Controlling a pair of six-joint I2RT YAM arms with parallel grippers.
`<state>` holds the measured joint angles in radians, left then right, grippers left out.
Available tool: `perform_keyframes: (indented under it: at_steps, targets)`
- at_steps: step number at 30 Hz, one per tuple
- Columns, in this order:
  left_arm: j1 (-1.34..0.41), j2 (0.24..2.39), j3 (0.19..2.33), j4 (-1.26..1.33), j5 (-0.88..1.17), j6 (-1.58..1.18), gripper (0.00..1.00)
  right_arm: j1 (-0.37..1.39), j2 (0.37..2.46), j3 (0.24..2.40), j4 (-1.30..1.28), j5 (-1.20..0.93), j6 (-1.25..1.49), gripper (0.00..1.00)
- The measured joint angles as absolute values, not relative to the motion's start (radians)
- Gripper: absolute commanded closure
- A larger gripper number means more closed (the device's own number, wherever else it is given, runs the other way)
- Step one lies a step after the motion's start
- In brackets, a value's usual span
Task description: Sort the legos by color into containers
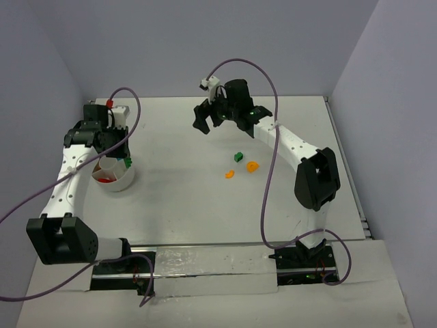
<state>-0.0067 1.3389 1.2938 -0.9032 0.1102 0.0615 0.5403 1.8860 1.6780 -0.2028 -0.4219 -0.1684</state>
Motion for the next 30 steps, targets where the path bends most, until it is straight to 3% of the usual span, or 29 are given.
perform_keyframes:
  at_steps: [10,12,15,21,25,30]
  targets:
    - [0.003,1.414,1.299,-0.904,0.038,0.073,1.0,0.529,1.888,1.679,-0.228,-0.436,-0.146,0.0]
    - [0.012,1.42,1.3,-0.901,0.023,0.074,0.93,0.528,1.888,1.679,-0.23,-0.438,-0.146,0.0]
    - [0.021,1.43,1.3,-0.899,-0.001,0.075,0.74,0.527,1.888,1.68,-0.234,-0.438,-0.146,0.0]
    - [0.021,1.443,1.3,-0.899,-0.026,0.086,0.61,0.526,1.889,1.687,-0.237,-0.438,-0.146,0.0]
    - [0.021,1.444,1.3,-0.899,-0.036,0.089,0.44,0.523,1.89,1.689,-0.241,-0.438,-0.146,0.0]
    - [0.021,1.454,1.301,-0.899,-0.037,0.095,0.35,0.517,1.89,1.689,-0.246,-0.438,-0.147,0.0]
